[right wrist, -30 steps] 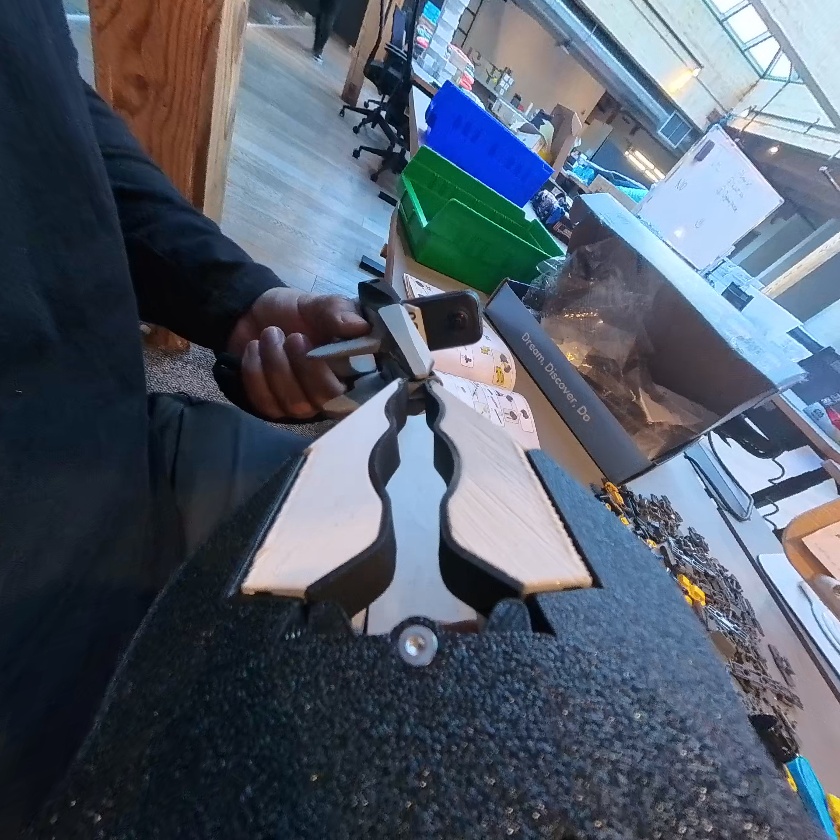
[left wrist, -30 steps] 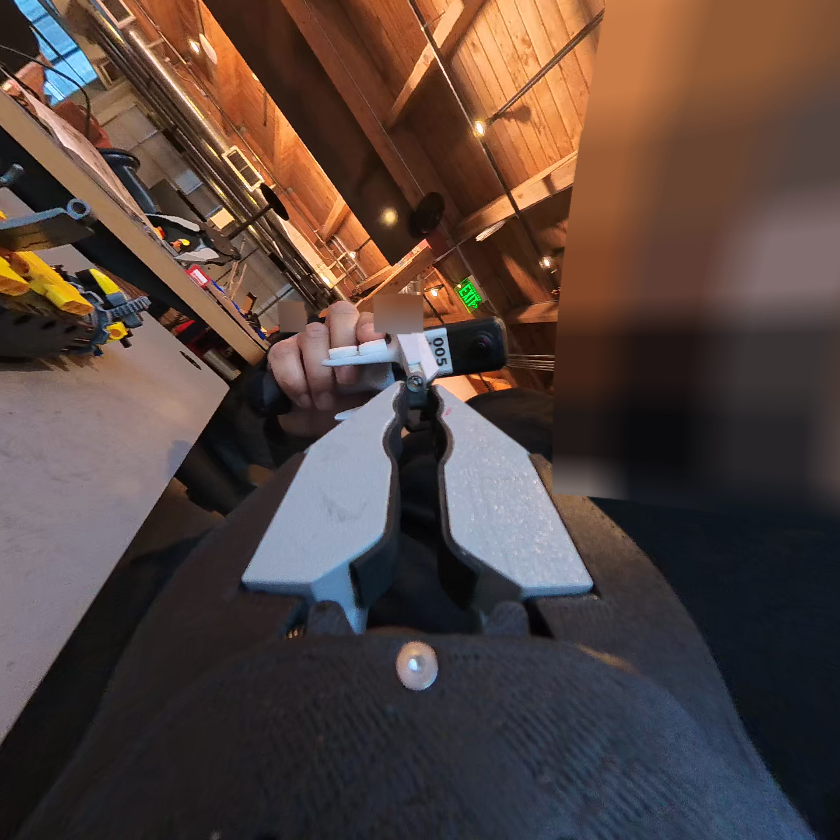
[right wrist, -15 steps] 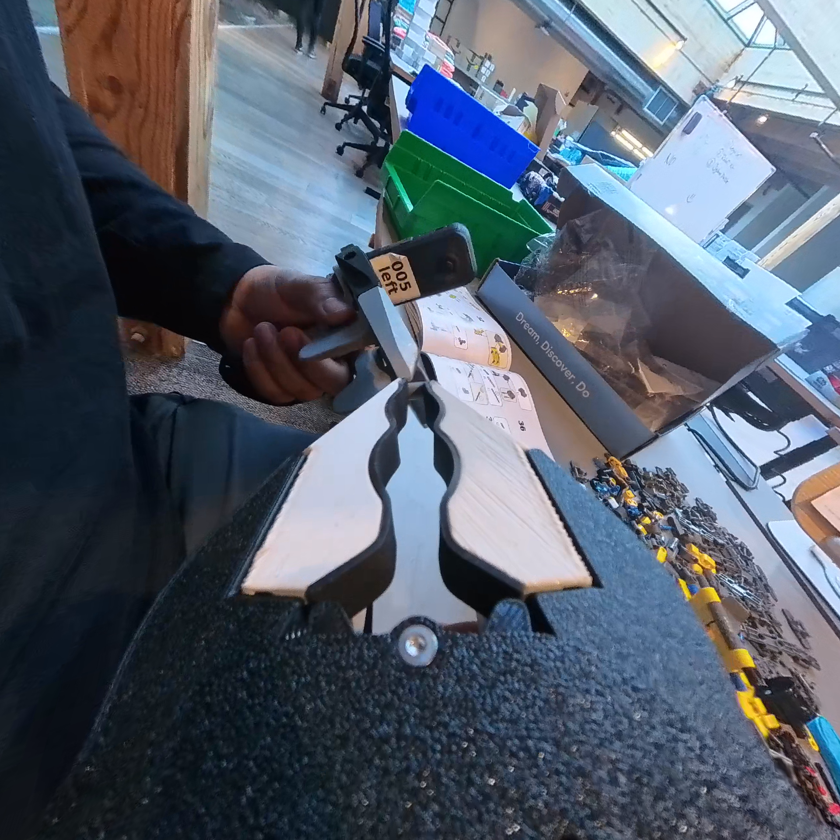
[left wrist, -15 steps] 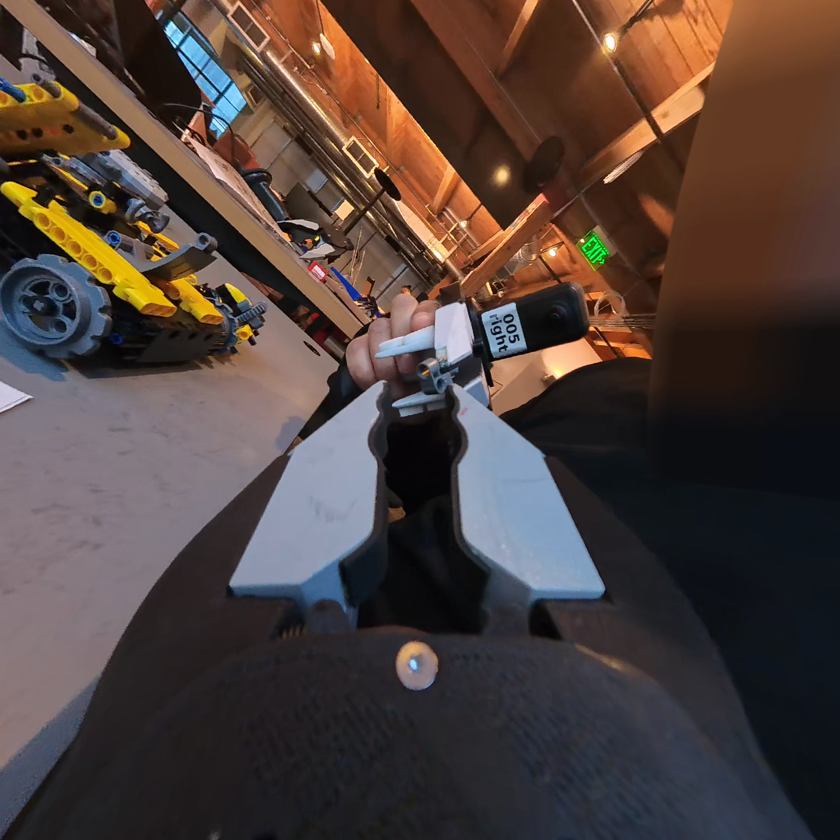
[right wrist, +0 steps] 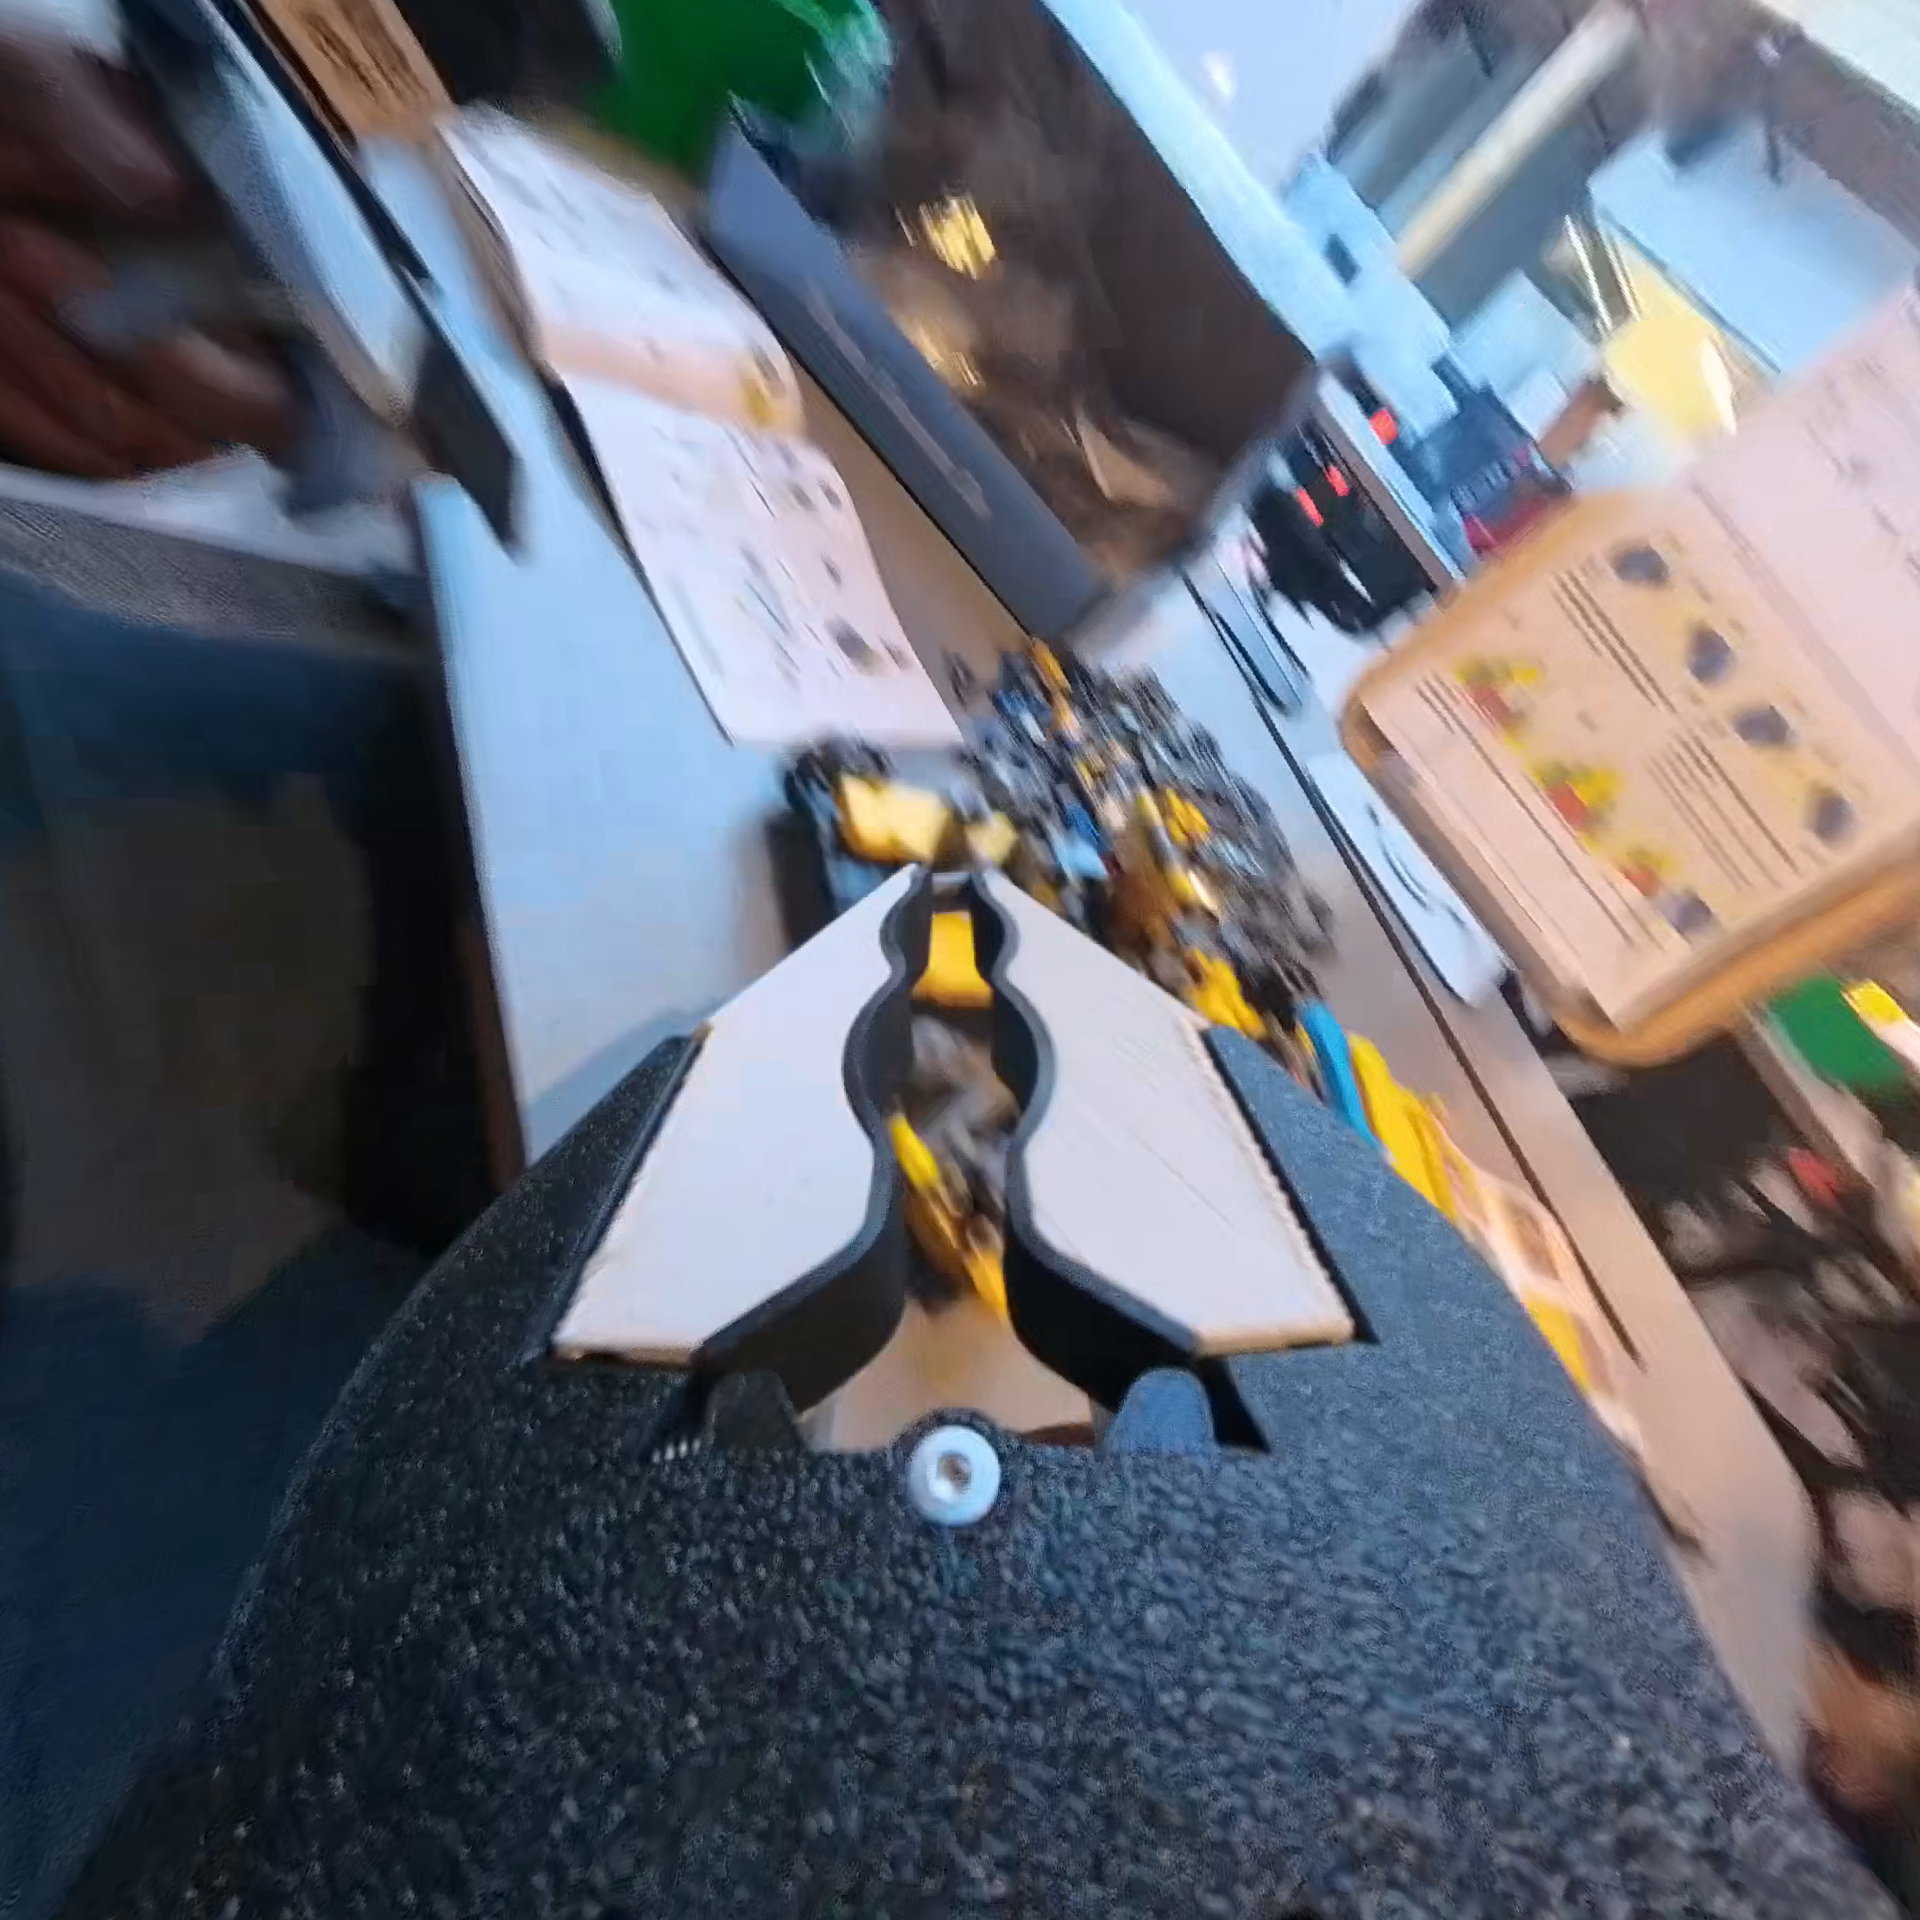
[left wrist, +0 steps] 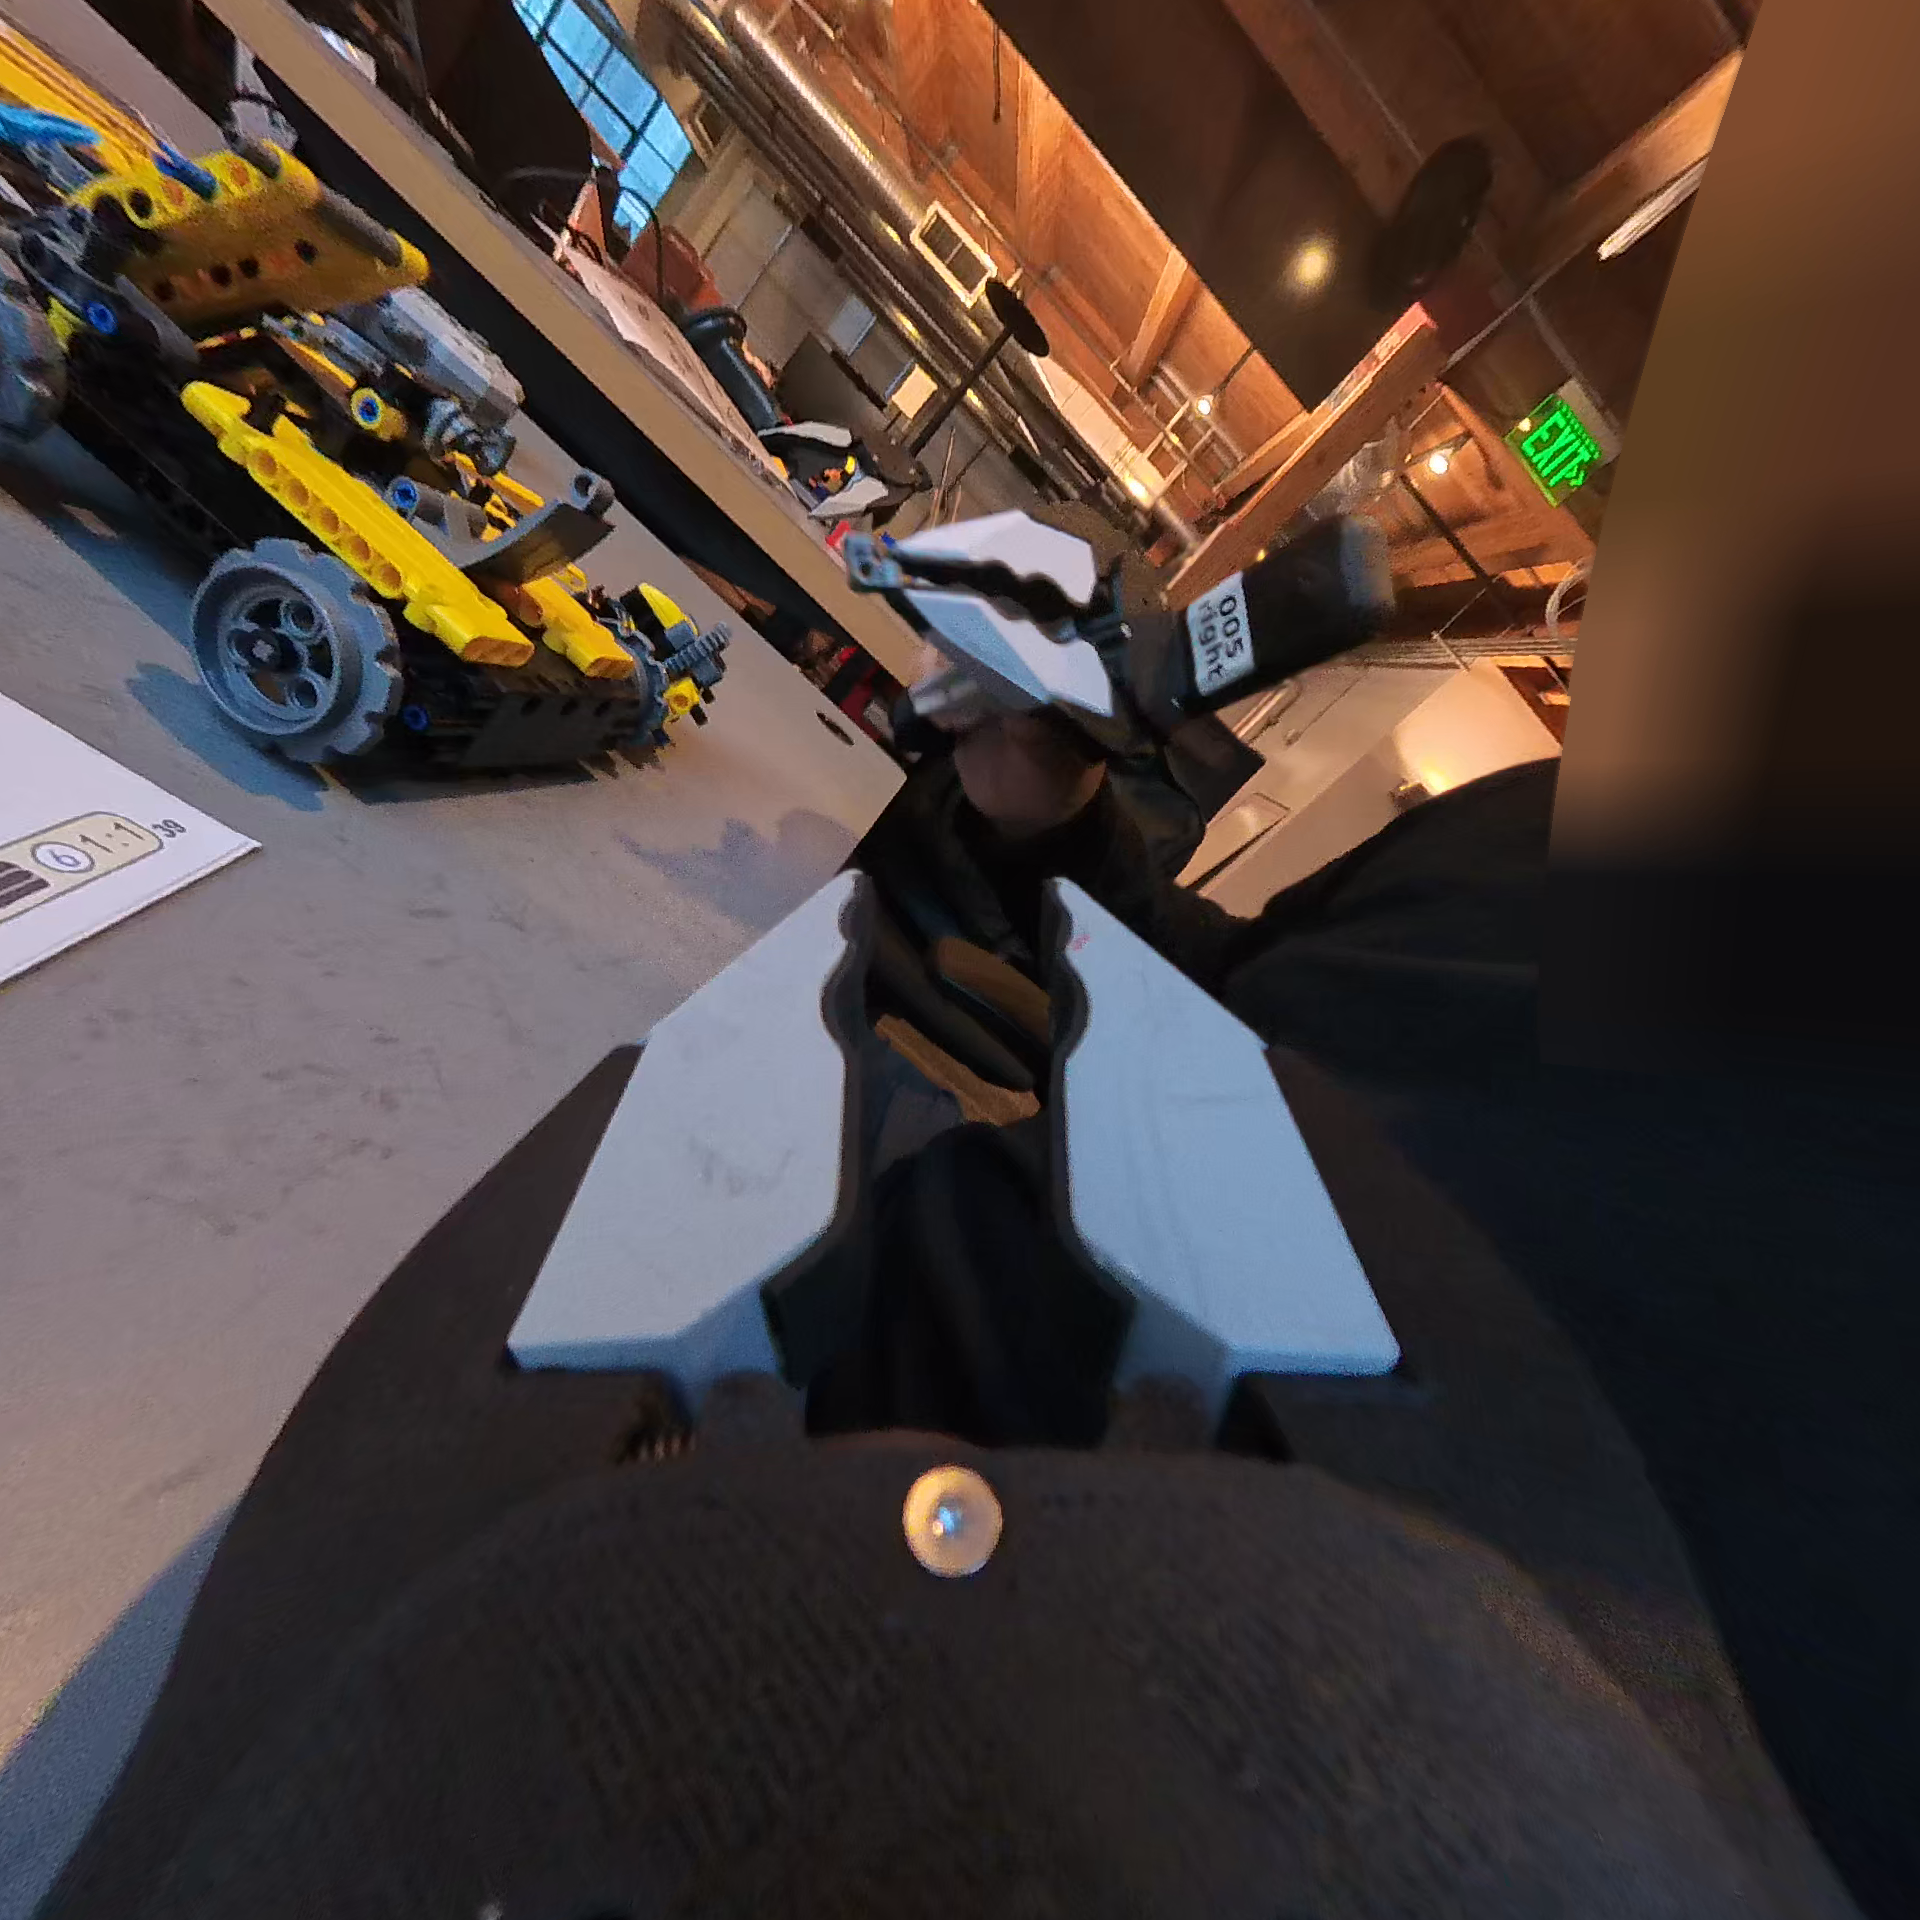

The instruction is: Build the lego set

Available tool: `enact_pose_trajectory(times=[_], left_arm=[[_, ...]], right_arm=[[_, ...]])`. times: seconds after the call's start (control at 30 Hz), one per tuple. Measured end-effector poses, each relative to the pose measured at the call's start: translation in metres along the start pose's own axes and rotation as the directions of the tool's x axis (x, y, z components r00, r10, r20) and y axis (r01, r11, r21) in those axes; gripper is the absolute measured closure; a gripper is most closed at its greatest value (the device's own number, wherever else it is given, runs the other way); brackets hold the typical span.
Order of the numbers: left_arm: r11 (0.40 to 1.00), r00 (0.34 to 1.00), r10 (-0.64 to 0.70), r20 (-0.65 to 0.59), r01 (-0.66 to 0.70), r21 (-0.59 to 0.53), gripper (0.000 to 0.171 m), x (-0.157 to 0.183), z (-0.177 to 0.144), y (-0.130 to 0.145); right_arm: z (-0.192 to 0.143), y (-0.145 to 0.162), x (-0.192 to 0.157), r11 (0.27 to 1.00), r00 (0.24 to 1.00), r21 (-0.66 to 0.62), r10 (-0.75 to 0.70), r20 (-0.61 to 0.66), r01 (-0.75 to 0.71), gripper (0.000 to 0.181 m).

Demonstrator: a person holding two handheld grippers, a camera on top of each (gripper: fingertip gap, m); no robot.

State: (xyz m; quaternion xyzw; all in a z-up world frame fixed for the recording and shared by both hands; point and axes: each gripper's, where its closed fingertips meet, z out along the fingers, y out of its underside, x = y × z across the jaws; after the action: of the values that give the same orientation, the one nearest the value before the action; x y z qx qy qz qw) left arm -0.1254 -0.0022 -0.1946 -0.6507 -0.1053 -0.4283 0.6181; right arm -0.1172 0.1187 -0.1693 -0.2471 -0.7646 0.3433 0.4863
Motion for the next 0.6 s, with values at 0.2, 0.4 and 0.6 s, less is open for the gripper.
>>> enact_pose_trajectory(times=[0.2, 0.4, 0.6], left_arm=[[0.998, 1.0, 0.004, 0.023, -0.003, -0.058, 0.141, -0.004, 0.008, 0.012], [0.998, 0.999, 0.008, 0.049, -0.005, -0.069, 0.141, -0.009, 0.012, 0.015], [0.996, 0.997, 0.023, 0.078, -0.017, -0.083, 0.141, -0.013, 0.011, 0.017]], right_arm=[[-0.059, 0.127, 0.051, 0.904, 0.977, -0.427, -0.094, -0.194, 0.002, 0.175], [-0.062, 0.177, 0.038, 0.818, 0.976, -0.571, -0.172, -0.131, 0.068, 0.175], [-0.06, 0.181, 0.03, 0.796, 0.983, -0.596, -0.173, -0.055, 0.106, 0.174]])
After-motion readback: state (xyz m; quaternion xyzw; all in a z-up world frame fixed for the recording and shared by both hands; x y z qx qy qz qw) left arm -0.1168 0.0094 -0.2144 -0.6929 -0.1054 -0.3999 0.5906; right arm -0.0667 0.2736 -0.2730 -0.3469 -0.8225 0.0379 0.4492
